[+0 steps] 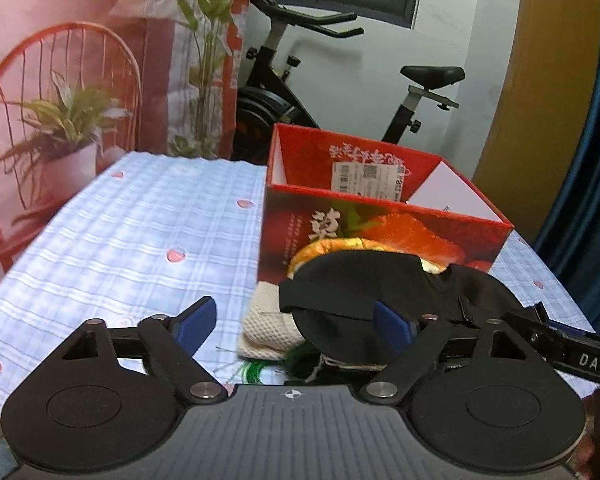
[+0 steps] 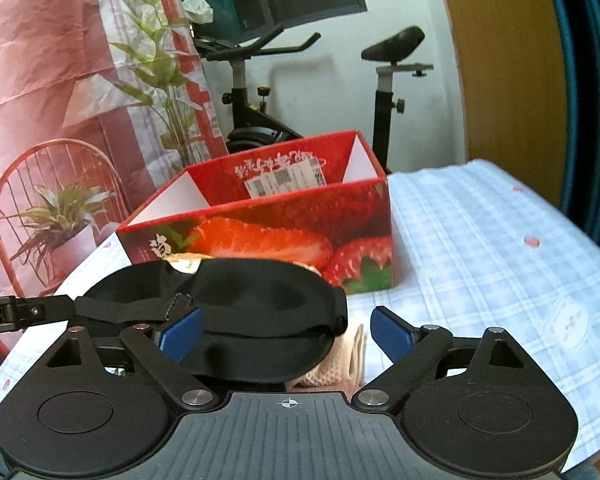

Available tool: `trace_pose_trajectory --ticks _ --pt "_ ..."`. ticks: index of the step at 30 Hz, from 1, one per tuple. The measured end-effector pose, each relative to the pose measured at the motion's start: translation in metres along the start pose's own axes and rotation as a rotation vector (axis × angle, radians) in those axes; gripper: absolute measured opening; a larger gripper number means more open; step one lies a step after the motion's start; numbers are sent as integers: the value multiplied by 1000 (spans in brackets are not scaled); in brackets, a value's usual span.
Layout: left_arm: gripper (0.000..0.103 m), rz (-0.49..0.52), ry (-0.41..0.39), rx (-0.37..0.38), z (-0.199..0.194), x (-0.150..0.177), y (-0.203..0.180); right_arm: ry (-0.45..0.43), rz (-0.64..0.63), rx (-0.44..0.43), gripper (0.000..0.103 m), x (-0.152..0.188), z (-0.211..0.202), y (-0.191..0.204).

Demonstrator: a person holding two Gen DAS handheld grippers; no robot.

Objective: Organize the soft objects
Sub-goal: 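Reach the right tool to the black eye mask and close on it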

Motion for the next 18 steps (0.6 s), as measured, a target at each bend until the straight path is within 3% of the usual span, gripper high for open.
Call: trace_pose_trajectory --ticks 2,9,12,18 --pt "79 -11 14 15 3 3 0 -5 17 -8 86 1 4 -3" --pt "77 -79 30 63 7 7 4 -10 62 -55 74 1 13 -8" --pt "76 -84 33 92 9 7 1 -12 47 -66 64 1 13 -5" --pt "64 -72 62 141 15 12 -6 -55 40 -57 45 -5 4 -3"
Point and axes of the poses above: each gripper's, at about its wrist camera, not at the fingertips, and z roughly the way its jaws point, y to its left, x to its underside, the point moved 6 cm from there along z, roughly the way its jaws point, and after that the axes turned 3 degrees about y, right-handed, at the moved point
